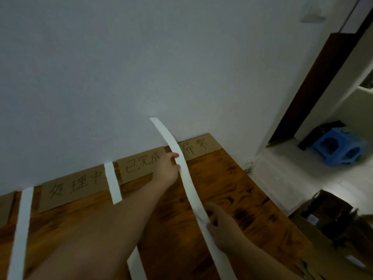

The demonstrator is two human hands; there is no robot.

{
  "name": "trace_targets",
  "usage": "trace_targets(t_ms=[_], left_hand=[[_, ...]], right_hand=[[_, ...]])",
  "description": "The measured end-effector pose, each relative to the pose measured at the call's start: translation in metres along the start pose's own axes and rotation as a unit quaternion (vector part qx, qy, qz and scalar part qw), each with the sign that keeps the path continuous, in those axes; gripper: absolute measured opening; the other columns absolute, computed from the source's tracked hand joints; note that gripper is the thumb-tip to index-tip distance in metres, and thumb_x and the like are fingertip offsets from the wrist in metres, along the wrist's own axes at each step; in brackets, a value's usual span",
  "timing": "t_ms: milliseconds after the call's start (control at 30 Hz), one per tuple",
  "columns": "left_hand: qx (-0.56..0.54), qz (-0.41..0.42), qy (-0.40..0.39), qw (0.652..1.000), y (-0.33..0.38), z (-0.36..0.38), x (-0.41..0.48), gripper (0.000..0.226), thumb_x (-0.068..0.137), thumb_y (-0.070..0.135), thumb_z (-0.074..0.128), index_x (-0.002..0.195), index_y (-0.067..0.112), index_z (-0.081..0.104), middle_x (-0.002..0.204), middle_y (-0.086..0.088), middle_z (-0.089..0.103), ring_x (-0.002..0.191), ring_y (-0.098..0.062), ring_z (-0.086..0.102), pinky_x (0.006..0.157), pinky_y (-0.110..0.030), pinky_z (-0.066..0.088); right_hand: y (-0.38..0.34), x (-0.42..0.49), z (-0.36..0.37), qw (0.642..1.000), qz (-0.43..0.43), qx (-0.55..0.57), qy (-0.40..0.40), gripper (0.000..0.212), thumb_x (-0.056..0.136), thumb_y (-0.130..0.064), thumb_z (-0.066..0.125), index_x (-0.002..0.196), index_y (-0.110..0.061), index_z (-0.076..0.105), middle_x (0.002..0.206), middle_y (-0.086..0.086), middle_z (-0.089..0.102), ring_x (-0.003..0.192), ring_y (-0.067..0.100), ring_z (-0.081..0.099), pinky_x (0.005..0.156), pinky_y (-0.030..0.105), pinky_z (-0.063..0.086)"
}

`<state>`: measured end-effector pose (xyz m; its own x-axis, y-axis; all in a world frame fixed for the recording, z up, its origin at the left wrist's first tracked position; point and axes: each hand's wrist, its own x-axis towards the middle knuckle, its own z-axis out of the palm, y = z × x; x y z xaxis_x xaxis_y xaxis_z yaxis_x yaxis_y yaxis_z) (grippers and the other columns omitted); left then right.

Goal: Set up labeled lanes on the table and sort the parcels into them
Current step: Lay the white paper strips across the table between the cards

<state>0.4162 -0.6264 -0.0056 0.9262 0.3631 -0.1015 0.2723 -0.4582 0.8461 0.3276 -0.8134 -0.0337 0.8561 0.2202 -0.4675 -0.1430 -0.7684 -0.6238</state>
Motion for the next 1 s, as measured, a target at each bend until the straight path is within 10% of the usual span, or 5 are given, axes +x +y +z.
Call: trace_targets(t_ms=[133,467,733,1000], left_hand=[[0.011,-0.060,-0.032,0.998,-0.030,0.048,0.024,0.044,0.090,0.008,0.058,0.132,0.019,0.050,0.131,-0.006,0.052,0.107,-0.029,0.060,0.087,-0.037,0.055],[0.366,-0.031,-0.197,0.909,-0.083,0.108,0.027,0.073,0.090,0.055,0.047,0.150,0.026,0.017,0.160,0.004,-0.009,0.146,-0.027,-0.010,0.115,-0.053,0.010],[0.391,0.017,-0.244,0.887,-0.080,0.113,0.047,0.078,0.091,0.047,0.050,0.152,0.024,0.009,0.160,0.006,-0.005,0.146,-0.021,-0.012,0.116,-0.054,0.002],[0.384,0.000,-0.231,0.894,-0.080,0.114,0.049,0.080,0.090,0.049,0.051,0.152,0.023,0.008,0.160,0.005,-0.006,0.146,-0.022,-0.010,0.117,-0.054,0.003]], right_hand=[[0.033,0.035,-0.015,0.998,-0.031,-0.035,-0.039,0.041,0.097,-0.012,0.050,0.132,-0.032,0.044,0.094,-0.009,0.056,0.070,0.003,0.054,0.057,0.012,0.044],[0.076,0.070,-0.022,0.952,-0.067,-0.229,-0.190,0.043,0.100,-0.025,0.043,0.142,-0.029,0.037,0.146,0.000,0.038,0.131,0.017,0.039,0.112,0.032,0.033],[0.090,0.078,-0.020,0.883,-0.166,-0.386,-0.209,0.054,0.101,-0.029,0.039,0.151,-0.028,0.019,0.160,-0.004,0.007,0.146,0.025,0.004,0.117,0.046,0.010],[0.090,0.085,-0.024,0.890,-0.174,-0.369,-0.202,0.056,0.099,-0.023,0.044,0.150,-0.028,0.020,0.160,-0.004,0.010,0.147,0.022,0.005,0.118,0.044,0.010]])
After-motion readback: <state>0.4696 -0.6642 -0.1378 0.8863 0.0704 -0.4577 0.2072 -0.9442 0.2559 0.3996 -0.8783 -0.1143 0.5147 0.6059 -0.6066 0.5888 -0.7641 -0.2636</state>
